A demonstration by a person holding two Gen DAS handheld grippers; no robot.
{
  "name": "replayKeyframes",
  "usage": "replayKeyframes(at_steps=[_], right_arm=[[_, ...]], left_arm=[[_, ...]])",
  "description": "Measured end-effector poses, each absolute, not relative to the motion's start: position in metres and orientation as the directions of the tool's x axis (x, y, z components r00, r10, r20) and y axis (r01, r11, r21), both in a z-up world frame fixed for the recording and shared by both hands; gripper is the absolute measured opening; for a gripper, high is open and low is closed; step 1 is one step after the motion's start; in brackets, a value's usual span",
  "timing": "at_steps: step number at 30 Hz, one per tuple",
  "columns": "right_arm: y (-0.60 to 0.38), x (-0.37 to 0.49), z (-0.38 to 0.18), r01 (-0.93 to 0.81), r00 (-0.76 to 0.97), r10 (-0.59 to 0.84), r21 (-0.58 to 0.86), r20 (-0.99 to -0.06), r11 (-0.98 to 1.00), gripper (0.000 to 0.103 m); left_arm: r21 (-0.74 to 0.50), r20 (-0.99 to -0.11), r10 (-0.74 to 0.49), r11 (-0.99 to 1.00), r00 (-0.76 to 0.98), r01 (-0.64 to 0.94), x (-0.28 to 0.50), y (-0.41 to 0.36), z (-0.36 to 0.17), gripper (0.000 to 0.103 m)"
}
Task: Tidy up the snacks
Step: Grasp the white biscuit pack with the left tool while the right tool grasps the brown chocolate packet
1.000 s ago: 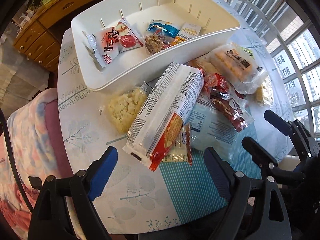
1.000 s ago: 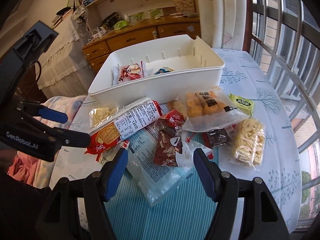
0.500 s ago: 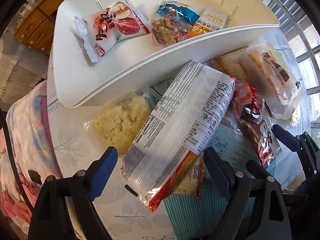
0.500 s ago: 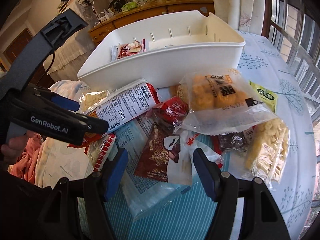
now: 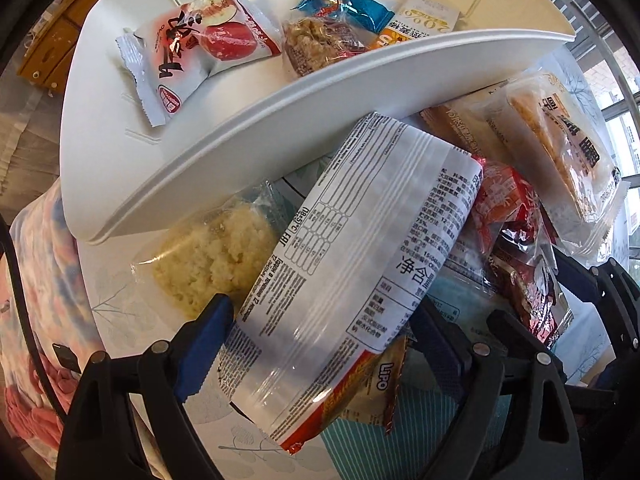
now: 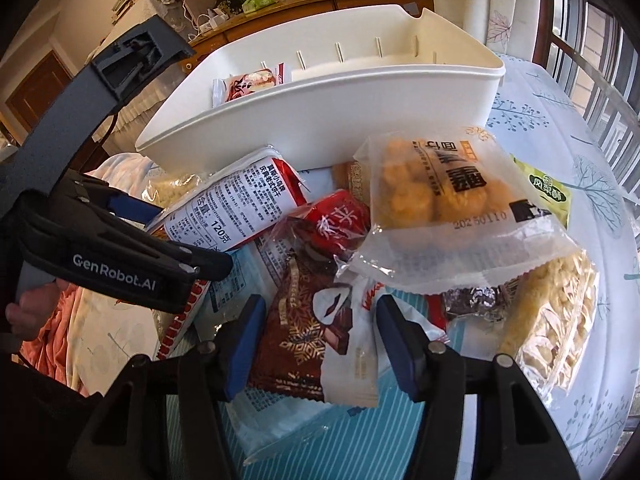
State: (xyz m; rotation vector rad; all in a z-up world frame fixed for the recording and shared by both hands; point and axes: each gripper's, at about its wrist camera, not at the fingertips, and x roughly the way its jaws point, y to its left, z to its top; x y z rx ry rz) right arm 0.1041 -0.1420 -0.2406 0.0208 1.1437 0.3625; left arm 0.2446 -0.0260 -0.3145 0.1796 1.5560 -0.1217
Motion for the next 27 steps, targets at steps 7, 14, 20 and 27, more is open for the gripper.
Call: replayKeyframes(at_steps=[7, 14, 20, 27], right_arm=[[-0.144, 0.105, -0.238, -0.274, 0.355, 0.296, 0.204, -0.887, 0.940, 0.051], [-0.139, 0.105, -0.235, -0.288, 0.339, 0.273, 0.177, -0.900, 0.941, 0.051], [-0.136, 0.098, -0.228, -0.323, 0.334, 0.271, 0.161, -0.903, 0.933, 0.050], [-0.130, 0.093, -0.210, -0.359, 0.331, 0.322, 0.197, -0.887, 0.912, 0.049]], left_arm=[[0.053, -0.998, 0.050, 0.986, 0.024, 0.159, 0.232, -0.034, -0.310, 0.080], [0.052, -0.998, 0.048, 0.989, 0.032, 0.135, 0.212, -0.037, -0.302, 0.070], [0.041, -0.999, 0.038, 0.992, 0.031, 0.117, 0.197, -0.032, -0.289, 0.068], [0.007, -0.999, 0.005, 0.997, 0.032, 0.077, 0.185, -0.018, -0.262, 0.067]])
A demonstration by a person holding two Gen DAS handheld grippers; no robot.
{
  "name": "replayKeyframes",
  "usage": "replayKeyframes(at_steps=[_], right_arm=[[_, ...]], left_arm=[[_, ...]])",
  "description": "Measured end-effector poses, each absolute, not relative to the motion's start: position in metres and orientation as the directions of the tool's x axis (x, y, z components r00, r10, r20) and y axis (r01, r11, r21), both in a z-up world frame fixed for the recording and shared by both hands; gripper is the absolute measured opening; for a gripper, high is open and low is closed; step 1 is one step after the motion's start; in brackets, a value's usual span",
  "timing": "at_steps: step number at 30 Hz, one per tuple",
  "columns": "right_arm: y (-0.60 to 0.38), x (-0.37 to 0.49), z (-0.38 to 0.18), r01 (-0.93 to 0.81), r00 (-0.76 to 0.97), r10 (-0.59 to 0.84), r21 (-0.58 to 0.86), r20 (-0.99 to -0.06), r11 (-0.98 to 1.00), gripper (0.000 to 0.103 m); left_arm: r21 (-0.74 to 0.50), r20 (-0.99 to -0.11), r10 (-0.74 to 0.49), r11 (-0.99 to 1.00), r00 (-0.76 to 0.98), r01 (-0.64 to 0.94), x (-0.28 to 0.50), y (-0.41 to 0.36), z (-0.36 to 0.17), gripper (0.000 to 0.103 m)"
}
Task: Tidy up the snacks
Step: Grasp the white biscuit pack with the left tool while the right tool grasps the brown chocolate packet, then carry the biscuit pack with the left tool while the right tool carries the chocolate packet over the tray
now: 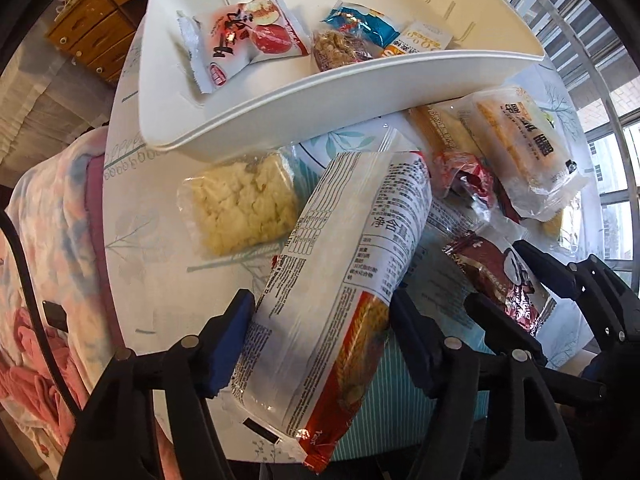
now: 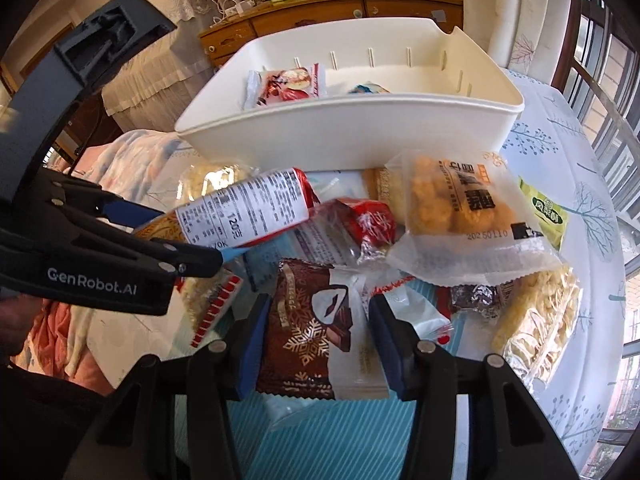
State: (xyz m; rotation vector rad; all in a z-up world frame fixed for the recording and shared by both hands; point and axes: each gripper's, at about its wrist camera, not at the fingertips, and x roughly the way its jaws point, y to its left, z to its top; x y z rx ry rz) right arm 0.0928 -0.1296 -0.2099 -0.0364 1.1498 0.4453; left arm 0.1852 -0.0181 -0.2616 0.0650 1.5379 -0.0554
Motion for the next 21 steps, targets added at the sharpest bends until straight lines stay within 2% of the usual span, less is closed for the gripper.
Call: replayKeyframes(at_steps=[12, 21], right_arm=[[-0.096, 0.106, -0.163, -0.473, 0.365, 0.441, 0.244, -0.820, 0.846, 0.049], [-0.094, 0.131, -0.120, -0.479, 0.430, 0.464, 0.240, -0.774, 0.845, 0.049]], left_arm=[[-0.025, -1.000, -0.025, 0.999, 0.012, -0.019, 0.181, 0.020, -0.209, 0.063], [-0.070, -0.992, -0.066, 0.997, 0.103, -0.035, 0.189, 0.039, -0.151, 0.063]])
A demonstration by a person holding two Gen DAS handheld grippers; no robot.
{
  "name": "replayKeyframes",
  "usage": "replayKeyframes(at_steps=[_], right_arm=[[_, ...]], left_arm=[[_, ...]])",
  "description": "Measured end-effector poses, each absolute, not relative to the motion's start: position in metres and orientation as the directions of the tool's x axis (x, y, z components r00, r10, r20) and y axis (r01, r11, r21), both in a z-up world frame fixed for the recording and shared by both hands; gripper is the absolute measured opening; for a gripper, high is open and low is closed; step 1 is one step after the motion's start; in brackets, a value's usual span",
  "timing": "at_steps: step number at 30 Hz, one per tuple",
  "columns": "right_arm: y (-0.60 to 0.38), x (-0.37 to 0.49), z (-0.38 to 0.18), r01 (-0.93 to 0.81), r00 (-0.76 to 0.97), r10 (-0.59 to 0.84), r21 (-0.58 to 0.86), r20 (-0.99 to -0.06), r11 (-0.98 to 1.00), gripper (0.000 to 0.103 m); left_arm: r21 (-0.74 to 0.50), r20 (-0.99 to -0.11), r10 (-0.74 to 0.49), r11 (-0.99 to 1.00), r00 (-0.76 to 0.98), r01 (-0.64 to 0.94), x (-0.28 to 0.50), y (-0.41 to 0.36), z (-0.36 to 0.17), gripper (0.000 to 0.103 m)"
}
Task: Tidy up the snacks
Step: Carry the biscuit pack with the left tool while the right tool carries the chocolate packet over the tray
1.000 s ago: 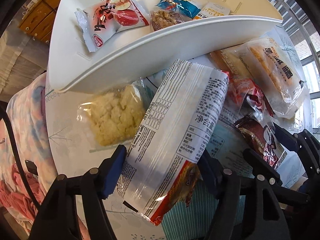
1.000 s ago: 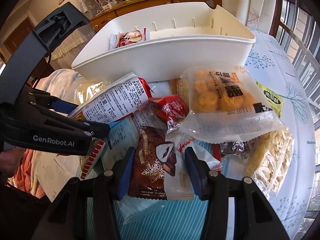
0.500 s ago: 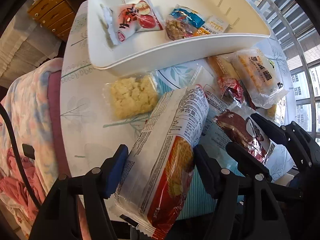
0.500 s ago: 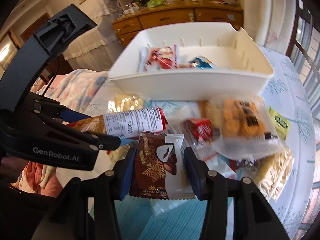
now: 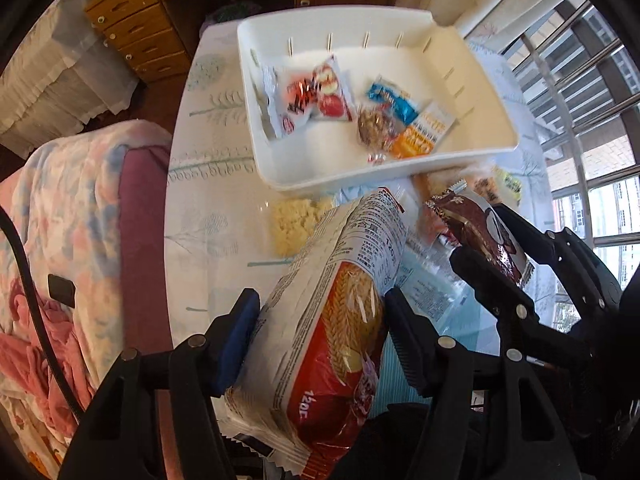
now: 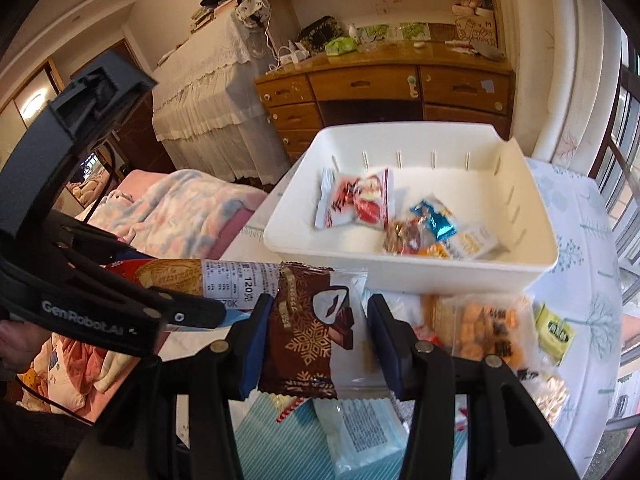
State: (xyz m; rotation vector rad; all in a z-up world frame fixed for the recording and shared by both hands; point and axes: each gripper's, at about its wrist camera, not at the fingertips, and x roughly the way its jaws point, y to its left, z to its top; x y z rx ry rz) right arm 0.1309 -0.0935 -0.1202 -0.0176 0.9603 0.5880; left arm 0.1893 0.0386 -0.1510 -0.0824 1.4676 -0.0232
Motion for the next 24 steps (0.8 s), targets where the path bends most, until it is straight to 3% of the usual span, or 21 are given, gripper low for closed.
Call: replayKeyframes(at_steps=[10, 18, 23, 24], right_arm=[[-0.115, 0.176, -0.089, -0.427, 0.496, 0.432, 0.222, -0.754, 0.877, 0.049], [-0.139, 0.217, -0.076, -0.388, 0.553, 0.402, 0.201, -0.730, 0.900, 0.050], [-0.154, 0.237, -0.074, -0.370, 0.579, 0.411, 0.222, -0.704, 0.902, 0.051], [-0.156, 0.240, -0.074, -0.370, 0.579, 0.411, 0.221, -0.704, 0.902, 0.051]], left_arm=[[-0.104, -0.951, -0.102, 0.995, 0.292, 0.010, 0.223, 0.042, -0.088, 0.063], [-0.153, -0.900, -0.159, 0.987, 0.407, 0.048, 0.266, 0.028, -0.074, 0.062], [-0.212, -0.846, -0.209, 0.976, 0.490, 0.050, 0.290, 0.022, -0.074, 0.043], [-0.228, -0.834, -0.219, 0.973, 0.506, 0.044, 0.293, 0.021, -0.074, 0.043]])
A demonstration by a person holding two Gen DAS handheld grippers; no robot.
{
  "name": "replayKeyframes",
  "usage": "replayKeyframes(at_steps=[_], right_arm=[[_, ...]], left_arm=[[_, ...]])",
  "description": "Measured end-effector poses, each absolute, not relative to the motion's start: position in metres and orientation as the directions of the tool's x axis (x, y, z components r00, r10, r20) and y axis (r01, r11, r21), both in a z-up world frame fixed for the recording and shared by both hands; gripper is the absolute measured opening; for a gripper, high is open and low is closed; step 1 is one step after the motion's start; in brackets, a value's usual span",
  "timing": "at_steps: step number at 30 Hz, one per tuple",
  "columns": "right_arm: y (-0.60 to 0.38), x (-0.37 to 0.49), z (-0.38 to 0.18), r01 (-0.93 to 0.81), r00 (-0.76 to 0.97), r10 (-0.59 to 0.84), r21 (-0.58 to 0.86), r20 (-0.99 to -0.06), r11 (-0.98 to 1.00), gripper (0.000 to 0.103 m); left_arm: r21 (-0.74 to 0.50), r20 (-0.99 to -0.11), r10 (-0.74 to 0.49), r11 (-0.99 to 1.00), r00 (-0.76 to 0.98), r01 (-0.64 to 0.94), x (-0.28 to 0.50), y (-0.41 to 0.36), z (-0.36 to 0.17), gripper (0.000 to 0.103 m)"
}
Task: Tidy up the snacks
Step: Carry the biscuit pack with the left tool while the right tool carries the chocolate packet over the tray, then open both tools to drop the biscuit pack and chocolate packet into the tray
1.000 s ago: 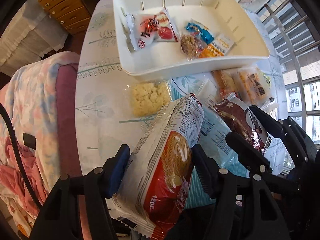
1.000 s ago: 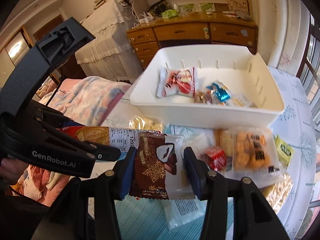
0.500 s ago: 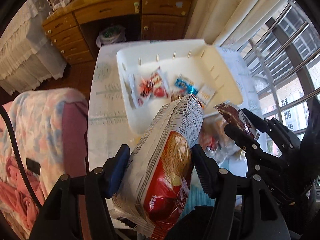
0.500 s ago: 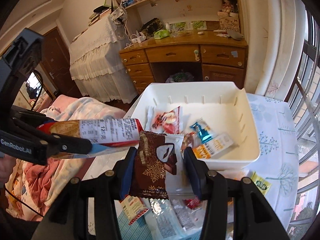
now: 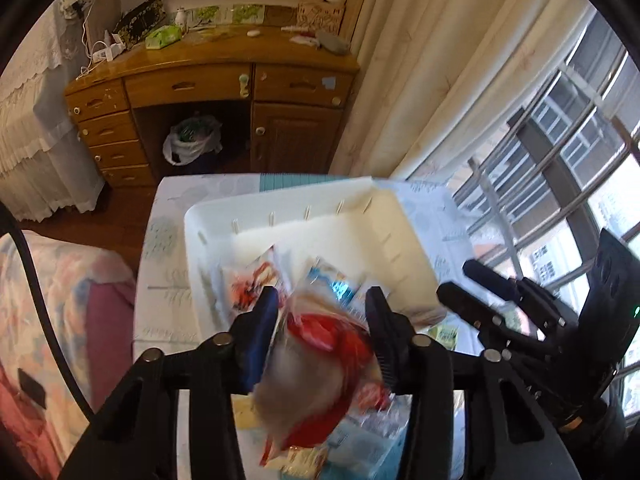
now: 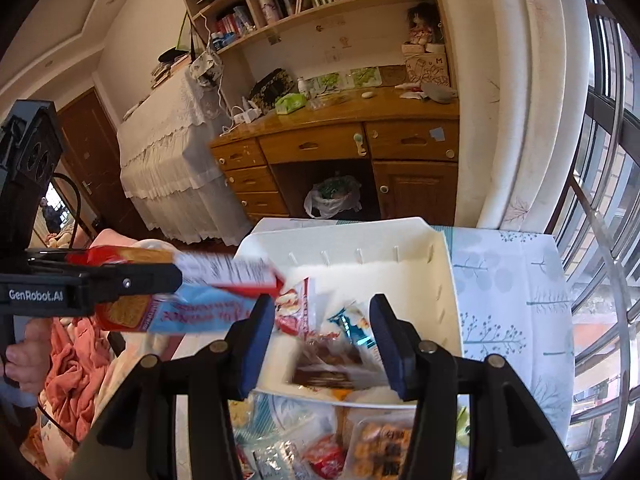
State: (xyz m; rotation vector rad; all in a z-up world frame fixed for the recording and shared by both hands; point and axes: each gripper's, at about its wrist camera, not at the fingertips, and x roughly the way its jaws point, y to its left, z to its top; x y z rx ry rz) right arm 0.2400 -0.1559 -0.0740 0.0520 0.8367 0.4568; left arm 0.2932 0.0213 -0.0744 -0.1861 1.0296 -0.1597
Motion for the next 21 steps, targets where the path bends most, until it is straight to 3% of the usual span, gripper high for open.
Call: replayKeyframes(at_steps=[4, 6, 10, 13, 21], right_arm=[[-0.161, 0.248, -0.078, -0.368, 0.566, 0.405, 0.220, -0.718, 0.903, 0.051], [-0.162, 0.250, -0.081, -0.360, 0.553, 0.402, 0.226, -0.730, 0.905, 0.051], [-0.163, 0.249, -0.081, -0.350, 0.543, 0.399, 0.232, -0.739, 0.907, 0.052], [-0.161, 0.245, -0.078, -0.341, 0.553, 0.393, 0.231, -0.735, 0.911, 0.059], [-0.155, 0.217, -0.058, -0.293, 0.602, 0.361, 0.224, -0.712, 0.929, 0.060]], left_arm=[[-0.276, -0.791, -0.234, 0.961, 0.565, 0.012, 0.304, 0.021, -0.073, 0.044], [-0.295, -0.785, -0.241, 0.956, 0.570, -0.003, 0.304, 0.022, -0.072, 0.051], [-0.296, -0.786, -0.241, 0.955, 0.569, -0.005, 0.297, 0.025, -0.072, 0.057], [-0.296, -0.793, -0.239, 0.955, 0.561, -0.010, 0.288, 0.031, -0.071, 0.059], [-0.323, -0.799, -0.264, 0.946, 0.540, -0.015, 0.257, 0.052, -0.071, 0.067]])
